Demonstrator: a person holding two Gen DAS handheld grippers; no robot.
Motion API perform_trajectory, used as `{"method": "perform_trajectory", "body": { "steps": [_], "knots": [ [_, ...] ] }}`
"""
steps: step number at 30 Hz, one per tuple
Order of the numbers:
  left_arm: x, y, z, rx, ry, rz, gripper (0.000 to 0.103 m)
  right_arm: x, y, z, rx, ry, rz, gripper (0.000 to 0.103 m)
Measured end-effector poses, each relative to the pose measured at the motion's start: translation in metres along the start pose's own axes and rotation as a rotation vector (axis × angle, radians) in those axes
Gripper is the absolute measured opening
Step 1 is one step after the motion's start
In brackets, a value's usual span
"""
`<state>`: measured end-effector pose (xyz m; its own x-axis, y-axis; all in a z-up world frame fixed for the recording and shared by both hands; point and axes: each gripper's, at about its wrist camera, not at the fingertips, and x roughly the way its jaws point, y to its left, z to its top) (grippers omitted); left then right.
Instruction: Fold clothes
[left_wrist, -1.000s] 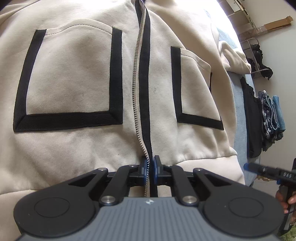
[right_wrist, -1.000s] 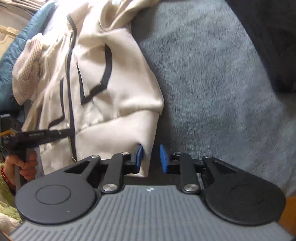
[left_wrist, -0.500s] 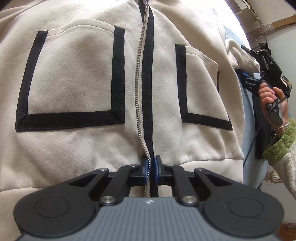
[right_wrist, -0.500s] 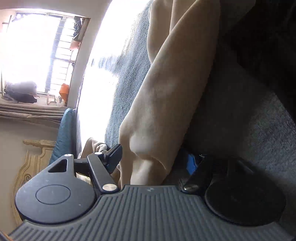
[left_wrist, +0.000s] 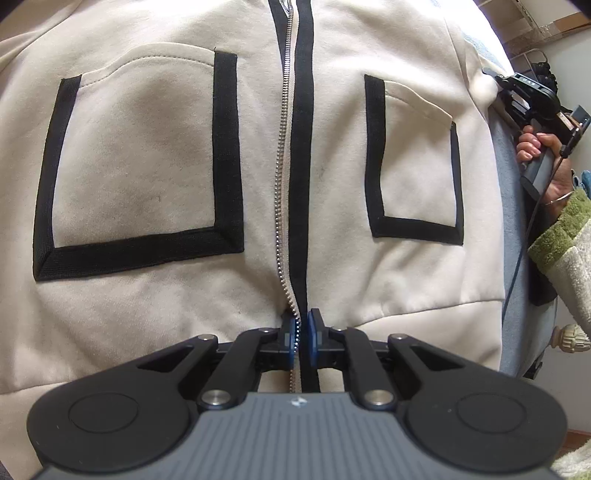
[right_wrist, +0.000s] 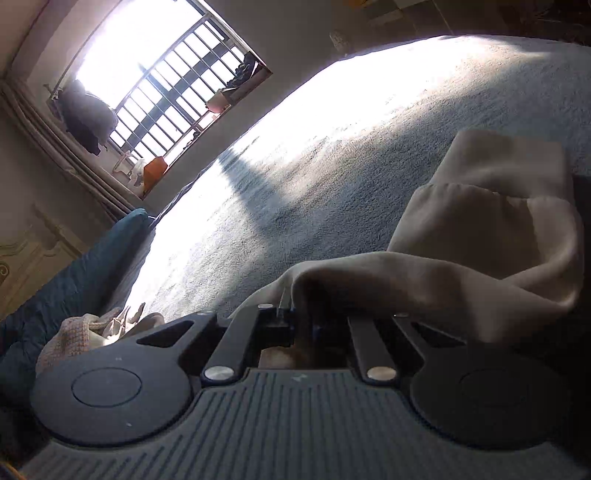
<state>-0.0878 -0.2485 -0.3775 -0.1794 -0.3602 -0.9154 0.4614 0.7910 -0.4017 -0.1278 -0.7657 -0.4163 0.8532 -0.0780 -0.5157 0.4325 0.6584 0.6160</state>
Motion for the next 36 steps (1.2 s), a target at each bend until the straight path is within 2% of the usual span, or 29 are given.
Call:
{"method": "perform_trajectory", "body": {
  "steps": [2, 5, 7, 9, 11, 14, 15, 16, 18, 20, 21, 23, 25, 27, 29, 30, 32, 36],
  "knots": [
    [0.000, -0.001, 0.001, 0.001, 0.005, 0.008, 0.010, 0.001, -0.015, -0.001, 0.066, 0.039, 0.020, 0.008],
    [0.000, -0.003, 0.002, 0.009, 0.009, 0.018, 0.010, -0.011, -0.024, 0.005, 0.160, 0.079, 0.055, 0.021],
    [0.000, -0.003, 0.003, 0.014, 0.010, 0.019, 0.010, -0.029, -0.016, 0.006, 0.149, 0.116, 0.034, 0.044],
    [-0.001, -0.002, 0.004, 0.017, 0.010, 0.014, 0.010, -0.052, -0.008, 0.004, 0.129, 0.166, 0.019, 0.057],
    [0.000, -0.001, 0.004, 0.019, 0.009, 0.008, 0.010, -0.080, 0.001, -0.001, 0.096, 0.225, 0.014, 0.058],
    [0.000, -0.001, 0.005, 0.031, 0.010, -0.005, 0.010, -0.115, 0.042, -0.024, -0.075, 0.309, 0.081, 0.057],
    [0.001, 0.000, 0.006, 0.038, 0.011, -0.011, 0.010, -0.127, 0.056, -0.032, -0.132, 0.336, 0.103, 0.053],
    [0.001, 0.001, 0.006, 0.044, 0.011, -0.017, 0.010, -0.139, 0.070, -0.039, -0.189, 0.363, 0.125, 0.042],
    [0.001, 0.004, 0.006, 0.056, 0.014, -0.031, 0.010, -0.161, 0.097, -0.055, -0.305, 0.422, 0.172, 0.033],
    [0.001, 0.006, 0.006, 0.071, 0.014, -0.043, 0.010, -0.161, 0.133, -0.082, -0.437, 0.549, 0.266, 0.026],
    [0.002, 0.007, 0.006, 0.081, 0.013, -0.052, 0.010, -0.163, 0.152, -0.106, -0.533, 0.629, 0.319, 0.024],
    [0.001, 0.010, 0.006, 0.089, 0.009, -0.075, 0.010, -0.166, 0.177, -0.149, -0.684, 0.756, 0.344, 0.023],
    [0.001, 0.014, 0.006, 0.090, 0.005, -0.099, 0.010, -0.176, 0.178, -0.193, -0.845, 0.855, 0.281, 0.022],
    [-0.001, 0.015, 0.005, 0.095, -0.004, -0.115, 0.008, -0.184, 0.160, -0.236, -0.981, 0.977, 0.151, 0.022],
    [-0.003, 0.015, 0.003, 0.107, -0.013, -0.127, 0.007, -0.213, 0.150, -0.244, -1.052, 0.988, 0.125, 0.022],
    [-0.004, 0.015, 0.003, 0.116, -0.017, -0.131, 0.007, -0.216, 0.154, -0.241, -1.037, 1.017, 0.097, 0.022],
    [-0.004, 0.015, 0.003, 0.124, -0.022, -0.142, 0.007, -0.219, 0.166, -0.229, -0.996, 1.013, 0.055, 0.022],
    [-0.003, 0.018, 0.002, 0.133, -0.028, -0.163, 0.007, -0.215, 0.189, -0.215, -0.975, 0.926, 0.123, 0.022]
  ]
}}
